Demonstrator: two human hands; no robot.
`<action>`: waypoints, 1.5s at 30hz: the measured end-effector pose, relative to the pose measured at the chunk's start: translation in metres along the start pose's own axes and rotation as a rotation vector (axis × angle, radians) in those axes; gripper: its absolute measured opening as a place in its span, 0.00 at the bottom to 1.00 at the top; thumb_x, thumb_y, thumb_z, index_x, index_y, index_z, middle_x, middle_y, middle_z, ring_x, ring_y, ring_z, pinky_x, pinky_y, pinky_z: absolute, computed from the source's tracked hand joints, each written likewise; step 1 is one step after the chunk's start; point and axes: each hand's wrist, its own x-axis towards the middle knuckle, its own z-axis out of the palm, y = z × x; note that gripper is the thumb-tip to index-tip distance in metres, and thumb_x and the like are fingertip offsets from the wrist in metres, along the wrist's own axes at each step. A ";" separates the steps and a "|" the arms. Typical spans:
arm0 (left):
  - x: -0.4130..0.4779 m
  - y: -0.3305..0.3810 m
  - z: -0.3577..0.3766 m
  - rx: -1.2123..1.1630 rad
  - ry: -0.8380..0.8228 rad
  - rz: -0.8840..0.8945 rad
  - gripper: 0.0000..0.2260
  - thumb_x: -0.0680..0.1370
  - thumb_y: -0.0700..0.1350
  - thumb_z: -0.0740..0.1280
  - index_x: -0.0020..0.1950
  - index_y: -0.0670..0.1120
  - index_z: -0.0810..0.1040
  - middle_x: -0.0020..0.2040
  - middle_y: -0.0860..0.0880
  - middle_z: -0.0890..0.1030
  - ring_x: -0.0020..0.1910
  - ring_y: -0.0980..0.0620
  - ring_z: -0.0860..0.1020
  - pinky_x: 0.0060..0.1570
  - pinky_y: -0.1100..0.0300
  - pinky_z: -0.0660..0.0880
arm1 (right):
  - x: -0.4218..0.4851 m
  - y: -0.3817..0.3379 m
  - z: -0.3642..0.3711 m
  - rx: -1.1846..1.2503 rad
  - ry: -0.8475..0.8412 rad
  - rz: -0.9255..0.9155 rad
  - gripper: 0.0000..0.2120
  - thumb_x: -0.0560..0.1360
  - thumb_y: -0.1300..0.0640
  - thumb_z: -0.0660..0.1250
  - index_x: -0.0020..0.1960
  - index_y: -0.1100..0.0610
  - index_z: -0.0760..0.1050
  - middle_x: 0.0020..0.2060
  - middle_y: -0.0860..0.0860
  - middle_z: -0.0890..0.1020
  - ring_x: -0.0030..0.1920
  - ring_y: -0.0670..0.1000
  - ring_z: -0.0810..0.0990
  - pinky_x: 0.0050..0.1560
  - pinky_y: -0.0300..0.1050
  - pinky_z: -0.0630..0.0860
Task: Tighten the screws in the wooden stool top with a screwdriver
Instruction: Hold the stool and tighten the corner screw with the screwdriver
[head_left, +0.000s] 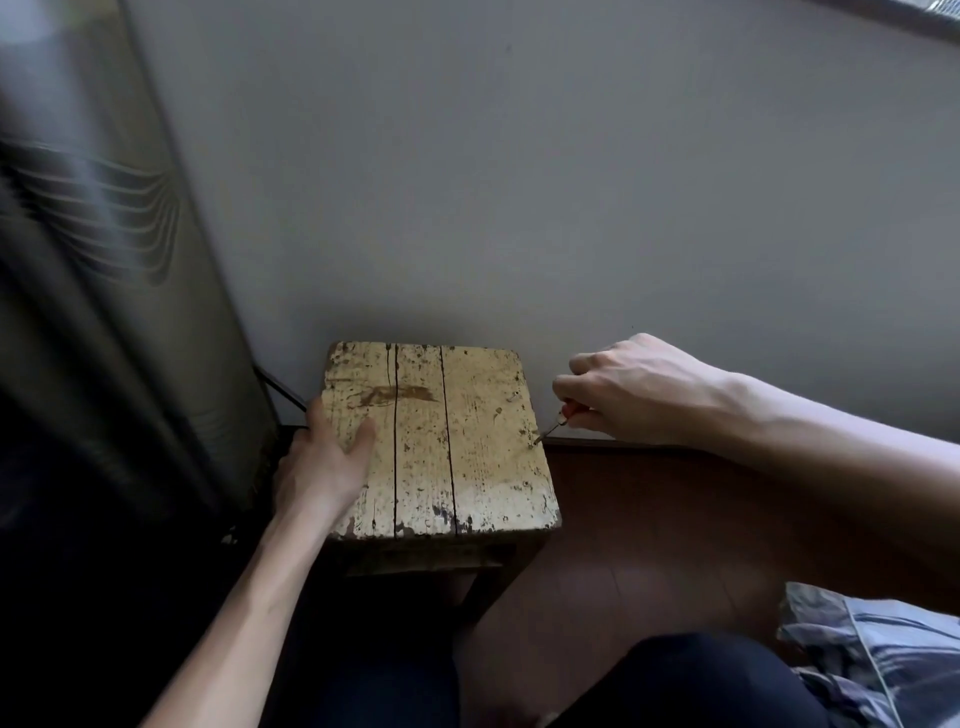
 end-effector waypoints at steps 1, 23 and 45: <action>0.000 0.000 0.000 0.001 0.000 0.000 0.39 0.80 0.69 0.55 0.83 0.48 0.49 0.74 0.37 0.71 0.69 0.34 0.74 0.63 0.44 0.72 | 0.001 0.000 0.001 -0.004 0.003 -0.013 0.13 0.84 0.43 0.55 0.55 0.50 0.73 0.47 0.46 0.79 0.42 0.54 0.81 0.36 0.44 0.66; -0.004 0.004 -0.003 -0.001 -0.012 -0.008 0.39 0.80 0.69 0.54 0.84 0.49 0.48 0.76 0.38 0.68 0.69 0.35 0.73 0.64 0.43 0.72 | 0.004 0.000 0.001 0.045 -0.116 0.088 0.11 0.81 0.42 0.61 0.55 0.48 0.75 0.48 0.46 0.80 0.45 0.54 0.83 0.37 0.44 0.70; 0.003 0.000 0.003 0.048 0.014 0.003 0.38 0.81 0.68 0.54 0.83 0.49 0.49 0.75 0.36 0.70 0.68 0.33 0.74 0.63 0.43 0.72 | 0.015 -0.003 0.019 0.302 -0.103 0.420 0.22 0.77 0.42 0.68 0.30 0.50 0.66 0.32 0.49 0.70 0.37 0.59 0.73 0.39 0.46 0.68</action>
